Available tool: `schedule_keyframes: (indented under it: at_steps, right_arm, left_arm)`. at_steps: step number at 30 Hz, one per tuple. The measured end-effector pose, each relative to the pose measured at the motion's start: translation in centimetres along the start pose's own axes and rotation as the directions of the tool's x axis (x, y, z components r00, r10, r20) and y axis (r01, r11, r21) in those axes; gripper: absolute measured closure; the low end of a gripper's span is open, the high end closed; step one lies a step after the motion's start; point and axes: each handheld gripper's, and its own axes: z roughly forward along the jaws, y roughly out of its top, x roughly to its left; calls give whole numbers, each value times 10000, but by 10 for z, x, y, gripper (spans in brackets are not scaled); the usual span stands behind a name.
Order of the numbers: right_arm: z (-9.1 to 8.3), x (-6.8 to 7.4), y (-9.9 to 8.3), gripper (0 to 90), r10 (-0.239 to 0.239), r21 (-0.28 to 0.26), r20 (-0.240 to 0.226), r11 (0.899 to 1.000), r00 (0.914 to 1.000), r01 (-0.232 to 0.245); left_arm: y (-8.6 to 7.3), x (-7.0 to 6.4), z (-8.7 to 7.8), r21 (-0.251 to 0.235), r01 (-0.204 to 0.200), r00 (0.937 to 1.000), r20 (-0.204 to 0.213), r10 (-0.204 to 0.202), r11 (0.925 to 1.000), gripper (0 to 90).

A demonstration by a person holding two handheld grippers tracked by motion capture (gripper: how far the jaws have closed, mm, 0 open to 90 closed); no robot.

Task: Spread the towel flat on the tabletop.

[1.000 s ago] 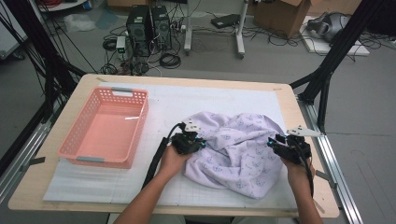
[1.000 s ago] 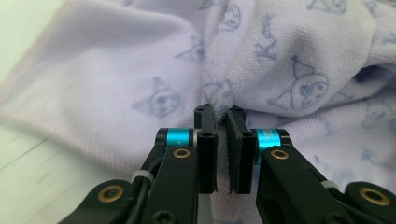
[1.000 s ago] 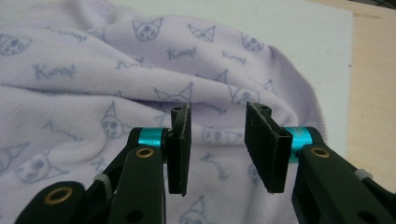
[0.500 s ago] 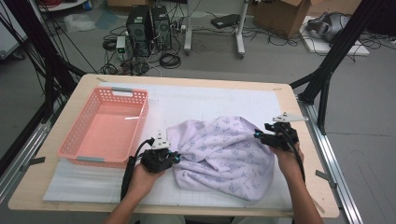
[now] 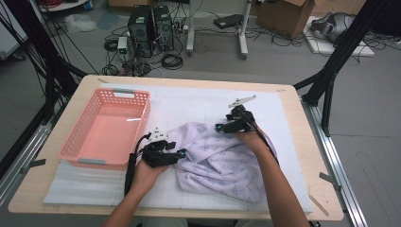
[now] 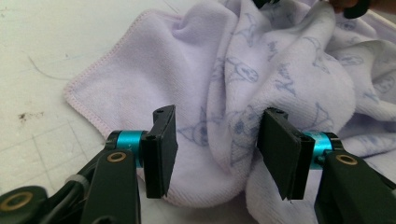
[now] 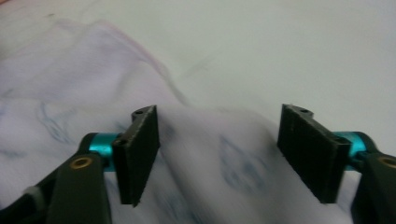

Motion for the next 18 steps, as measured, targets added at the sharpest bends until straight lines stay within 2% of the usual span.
schedule_keyframes:
  at_steps: [2,4,5,6,8,9,10,11,13,14,15,16,18]
  right_arm:
    - [17,6,7,274,-371,356,-684,9986,9970,396]
    - [29,14,8,279,-811,649,-941,9941,9923,874]
    - [32,16,8,303,-927,717,-858,9925,9920,989]
    - [32,16,9,429,-1009,651,-906,9921,9908,1070]
    - [28,16,11,744,-1458,724,-1307,9851,9807,1561]
    - [26,16,12,798,-1851,756,-1224,9779,9751,1952]
    - [24,17,13,815,-2109,763,-1028,9727,9721,2191]
    - [22,15,14,819,-2138,746,-795,9727,9736,2197]
    - [15,5,14,823,-1787,503,-111,9826,9838,1790]
    - [10,-1,14,823,-1538,357,442,9877,9871,1523]
    - [4,-8,14,822,-1342,207,1172,9909,9840,1327]
    - [-5,-15,14,822,-1025,-15,1920,9945,9760,1047]
    - [-24,-34,12,822,-154,-542,3303,9979,9438,352]
  left_arm:
    - [1,1,2,5,-18,10000,-42,18,10000,478]
    - [1,2,4,-1,46,9999,-96,-46,10000,478]
    - [1,2,4,37,23,9999,-131,-22,10000,479]
    - [1,3,4,63,28,9999,-128,-28,10000,479]
    - [1,3,4,59,34,9999,-154,-33,10000,478]
    - [1,3,4,36,44,9999,-161,-44,10000,478]
    - [1,3,4,1,93,9998,-176,-93,10000,478]
    - [1,3,3,-16,131,9997,-197,-131,9999,478]
    - [1,3,3,-80,206,9996,-206,-208,9998,475]
    - [2,2,3,-103,231,9995,-215,-233,9997,471]
    - [2,2,3,-109,249,9995,-195,-252,9996,464]
    - [2,2,3,-120,243,9995,-182,-245,9996,456]
    - [2,1,4,-164,234,9996,-149,-237,9996,443]
